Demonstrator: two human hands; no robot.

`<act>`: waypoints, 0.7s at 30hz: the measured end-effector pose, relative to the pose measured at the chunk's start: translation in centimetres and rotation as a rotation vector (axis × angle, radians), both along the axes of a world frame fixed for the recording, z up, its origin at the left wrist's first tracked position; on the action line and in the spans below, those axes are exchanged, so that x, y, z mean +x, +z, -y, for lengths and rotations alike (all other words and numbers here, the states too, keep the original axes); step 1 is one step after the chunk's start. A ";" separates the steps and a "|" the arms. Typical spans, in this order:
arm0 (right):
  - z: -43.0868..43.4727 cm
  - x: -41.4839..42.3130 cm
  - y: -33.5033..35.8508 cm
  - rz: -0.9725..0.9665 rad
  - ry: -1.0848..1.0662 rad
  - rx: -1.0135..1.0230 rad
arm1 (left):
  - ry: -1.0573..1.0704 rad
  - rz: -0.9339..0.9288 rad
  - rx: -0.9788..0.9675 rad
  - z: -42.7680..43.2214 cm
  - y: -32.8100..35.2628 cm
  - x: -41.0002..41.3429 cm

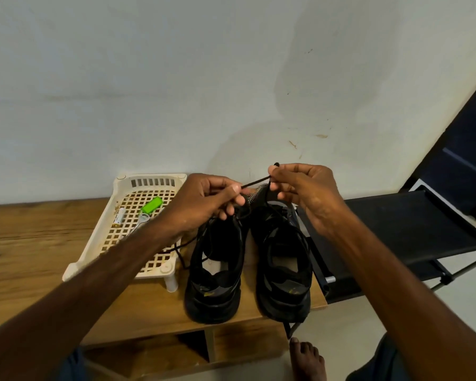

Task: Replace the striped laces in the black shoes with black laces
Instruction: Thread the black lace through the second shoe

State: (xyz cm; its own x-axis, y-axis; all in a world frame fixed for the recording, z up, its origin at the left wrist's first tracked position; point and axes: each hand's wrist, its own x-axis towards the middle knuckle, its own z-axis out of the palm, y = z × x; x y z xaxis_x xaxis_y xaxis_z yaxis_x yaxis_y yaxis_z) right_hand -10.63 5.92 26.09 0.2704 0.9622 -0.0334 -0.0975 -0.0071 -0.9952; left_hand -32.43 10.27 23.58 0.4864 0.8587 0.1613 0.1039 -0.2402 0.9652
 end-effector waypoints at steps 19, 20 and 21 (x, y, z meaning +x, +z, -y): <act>-0.3 -2.1 -1.7 1.007 0.041 0.074 | 0.124 -0.261 0.199 -1.7 -0.7 -3.5; -0.3 -2.5 -1.5 0.948 0.137 0.130 | 0.127 -0.255 0.206 -1.7 -0.7 -3.3; -0.3 -2.9 -1.6 0.900 0.231 0.167 | 0.124 -0.256 0.214 -1.6 -0.6 -3.2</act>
